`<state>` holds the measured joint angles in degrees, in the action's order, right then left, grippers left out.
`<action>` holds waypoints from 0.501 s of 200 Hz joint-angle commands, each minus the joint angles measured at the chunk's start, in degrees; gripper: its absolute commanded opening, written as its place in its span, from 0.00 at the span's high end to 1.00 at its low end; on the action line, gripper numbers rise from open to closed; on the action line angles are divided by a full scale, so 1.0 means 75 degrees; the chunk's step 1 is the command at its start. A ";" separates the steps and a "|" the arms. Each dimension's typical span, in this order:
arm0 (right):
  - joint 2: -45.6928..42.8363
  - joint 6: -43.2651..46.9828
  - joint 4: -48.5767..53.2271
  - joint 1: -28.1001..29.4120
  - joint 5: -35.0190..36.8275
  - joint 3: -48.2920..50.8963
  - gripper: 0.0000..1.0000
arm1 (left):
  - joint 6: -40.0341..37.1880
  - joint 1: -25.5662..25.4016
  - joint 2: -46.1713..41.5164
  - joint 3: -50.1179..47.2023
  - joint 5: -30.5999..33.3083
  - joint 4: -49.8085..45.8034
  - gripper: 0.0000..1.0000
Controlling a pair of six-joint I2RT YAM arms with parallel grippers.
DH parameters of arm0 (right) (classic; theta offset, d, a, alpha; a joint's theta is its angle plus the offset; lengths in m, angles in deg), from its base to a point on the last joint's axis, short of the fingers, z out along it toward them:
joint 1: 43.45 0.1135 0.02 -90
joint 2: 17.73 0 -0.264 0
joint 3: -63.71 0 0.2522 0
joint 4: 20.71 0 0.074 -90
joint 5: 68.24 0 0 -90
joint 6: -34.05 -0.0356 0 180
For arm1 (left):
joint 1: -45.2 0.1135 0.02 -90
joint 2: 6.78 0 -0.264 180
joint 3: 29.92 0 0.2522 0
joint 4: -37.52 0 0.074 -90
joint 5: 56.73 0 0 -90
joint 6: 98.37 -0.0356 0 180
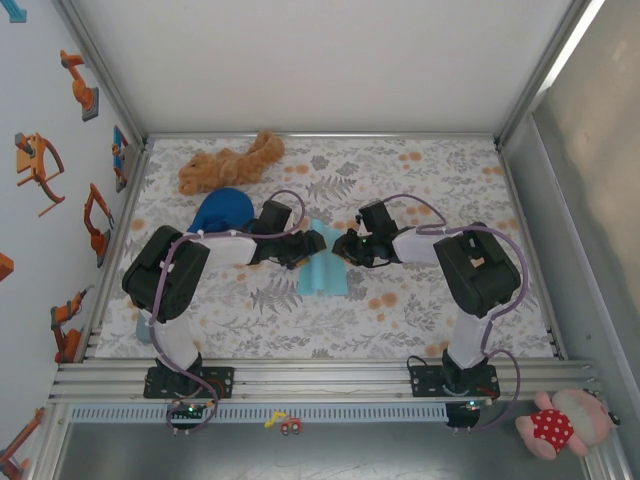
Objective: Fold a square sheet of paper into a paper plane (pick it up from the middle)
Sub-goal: First fold in half a square sheet of paper at the center of the table.
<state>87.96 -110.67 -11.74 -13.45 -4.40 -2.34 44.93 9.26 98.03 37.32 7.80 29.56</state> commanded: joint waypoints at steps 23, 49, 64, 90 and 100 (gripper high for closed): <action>-0.0351 0.0182 0.0366 0.0055 0.0231 -0.0021 0.75 | -0.0668 0.0119 -0.0196 0.0175 0.0174 -0.0715 0.48; -0.0925 0.0597 0.0763 -0.0063 0.0574 -0.0019 0.73 | -0.0967 0.0266 -0.0516 0.0181 0.0088 -0.0703 0.60; -0.1372 0.0780 0.0778 -0.0218 0.0605 0.0081 0.70 | -0.1130 0.0381 -0.0800 0.0159 -0.0103 -0.0639 0.64; -0.2012 0.0921 0.0528 -0.0588 0.0168 0.0232 0.61 | -0.1282 0.0659 -0.1370 0.0159 -0.0814 -0.0484 0.68; -0.2224 0.0910 0.0287 -0.0712 -0.0188 0.0300 0.56 | -0.1244 0.0763 -0.1600 0.0175 -0.1158 -0.0388 0.68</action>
<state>75.28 -105.66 -7.48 -16.73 -2.04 -1.53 37.98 13.30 91.06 37.47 5.81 25.43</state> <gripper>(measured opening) 0.396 0.326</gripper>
